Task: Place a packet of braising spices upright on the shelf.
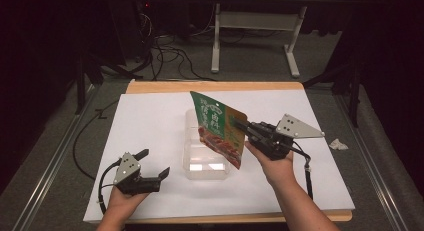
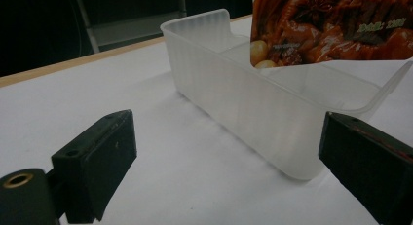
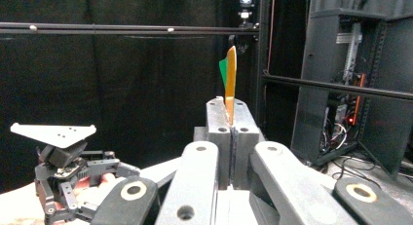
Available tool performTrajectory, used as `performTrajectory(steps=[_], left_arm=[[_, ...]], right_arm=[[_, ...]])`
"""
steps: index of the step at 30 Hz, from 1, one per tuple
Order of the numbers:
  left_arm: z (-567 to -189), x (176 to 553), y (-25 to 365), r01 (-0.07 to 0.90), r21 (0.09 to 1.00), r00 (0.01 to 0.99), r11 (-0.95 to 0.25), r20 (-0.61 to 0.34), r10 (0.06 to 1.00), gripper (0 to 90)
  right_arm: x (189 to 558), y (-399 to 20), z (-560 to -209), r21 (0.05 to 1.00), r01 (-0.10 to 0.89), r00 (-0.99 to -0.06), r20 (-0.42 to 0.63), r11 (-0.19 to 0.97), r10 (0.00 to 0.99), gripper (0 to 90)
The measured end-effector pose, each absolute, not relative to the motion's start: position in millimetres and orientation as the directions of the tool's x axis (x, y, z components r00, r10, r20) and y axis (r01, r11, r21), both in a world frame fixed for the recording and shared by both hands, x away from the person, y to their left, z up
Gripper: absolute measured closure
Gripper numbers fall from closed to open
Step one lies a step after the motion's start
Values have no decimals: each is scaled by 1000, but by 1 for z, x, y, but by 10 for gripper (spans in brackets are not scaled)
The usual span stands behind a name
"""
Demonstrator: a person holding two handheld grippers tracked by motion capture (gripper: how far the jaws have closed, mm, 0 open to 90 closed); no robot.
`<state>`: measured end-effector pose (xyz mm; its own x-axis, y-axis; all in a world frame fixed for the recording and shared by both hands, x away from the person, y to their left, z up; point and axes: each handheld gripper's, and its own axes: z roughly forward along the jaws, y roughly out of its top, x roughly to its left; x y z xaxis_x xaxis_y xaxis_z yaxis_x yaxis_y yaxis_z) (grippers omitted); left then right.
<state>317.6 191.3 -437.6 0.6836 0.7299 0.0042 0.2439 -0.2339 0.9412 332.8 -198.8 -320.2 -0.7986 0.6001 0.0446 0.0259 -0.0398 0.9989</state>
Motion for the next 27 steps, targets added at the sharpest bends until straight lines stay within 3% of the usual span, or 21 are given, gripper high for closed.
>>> performTrajectory(steps=[27], left_arm=[[-438, 318, 189, 243, 938, 692, -248, 11, 721, 64]], right_arm=[[330, -177, -324, 1000, 9, -846, 18, -20, 532, 900]])
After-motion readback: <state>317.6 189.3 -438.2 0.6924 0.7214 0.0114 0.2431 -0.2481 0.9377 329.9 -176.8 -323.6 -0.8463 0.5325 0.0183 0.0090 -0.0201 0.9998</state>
